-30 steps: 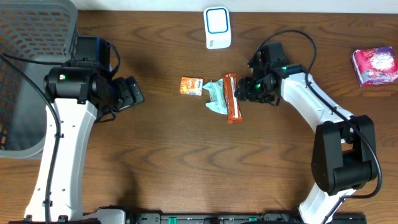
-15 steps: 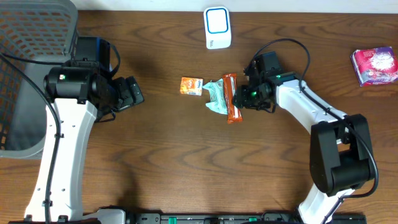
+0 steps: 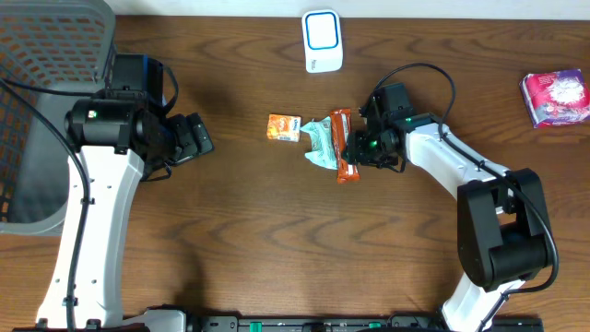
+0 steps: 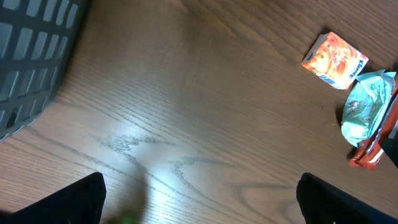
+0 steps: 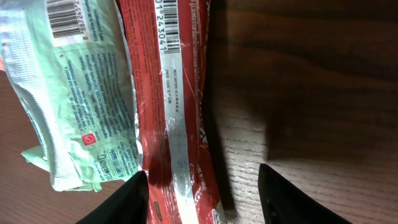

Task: Scan the item barcode
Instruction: 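Grasp the red-orange bar with the right gripper and lift it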

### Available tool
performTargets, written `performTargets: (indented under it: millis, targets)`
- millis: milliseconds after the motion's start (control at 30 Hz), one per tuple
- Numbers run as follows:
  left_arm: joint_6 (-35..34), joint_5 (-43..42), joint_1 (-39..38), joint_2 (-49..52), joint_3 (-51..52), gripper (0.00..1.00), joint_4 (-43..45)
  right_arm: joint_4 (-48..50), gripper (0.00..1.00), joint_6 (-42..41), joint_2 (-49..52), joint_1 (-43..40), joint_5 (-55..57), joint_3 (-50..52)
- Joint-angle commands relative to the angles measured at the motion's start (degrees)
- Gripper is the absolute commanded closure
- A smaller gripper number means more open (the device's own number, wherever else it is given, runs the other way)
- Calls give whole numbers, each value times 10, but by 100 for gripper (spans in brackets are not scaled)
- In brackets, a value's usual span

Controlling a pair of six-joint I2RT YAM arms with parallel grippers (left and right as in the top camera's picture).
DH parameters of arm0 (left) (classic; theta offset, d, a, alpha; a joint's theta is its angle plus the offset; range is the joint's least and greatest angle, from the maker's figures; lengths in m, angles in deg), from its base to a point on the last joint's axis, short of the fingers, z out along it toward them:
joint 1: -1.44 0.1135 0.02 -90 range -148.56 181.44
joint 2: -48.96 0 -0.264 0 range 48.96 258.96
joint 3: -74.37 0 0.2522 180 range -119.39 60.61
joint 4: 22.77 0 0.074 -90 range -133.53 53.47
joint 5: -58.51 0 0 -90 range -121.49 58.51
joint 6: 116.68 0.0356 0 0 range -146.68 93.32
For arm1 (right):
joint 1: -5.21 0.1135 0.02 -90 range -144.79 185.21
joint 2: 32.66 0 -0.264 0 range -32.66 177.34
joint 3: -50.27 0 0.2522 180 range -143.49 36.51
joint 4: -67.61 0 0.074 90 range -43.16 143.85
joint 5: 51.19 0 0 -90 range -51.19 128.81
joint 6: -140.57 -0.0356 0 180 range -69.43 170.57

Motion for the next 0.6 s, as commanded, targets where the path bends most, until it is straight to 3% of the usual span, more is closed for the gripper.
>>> performTargets:
  millis: [0,400,567]
  targets:
    - [-5,5,1,4,2,2,-2,-1,47,-5,3,2,5,2]
    - [-5,5,1,4,2,2,-2,-99,48,14,-50,-23,6,-91]
    - [-5,5,1,4,2,2,-2,-102,48,16,-59,5,76,-91]
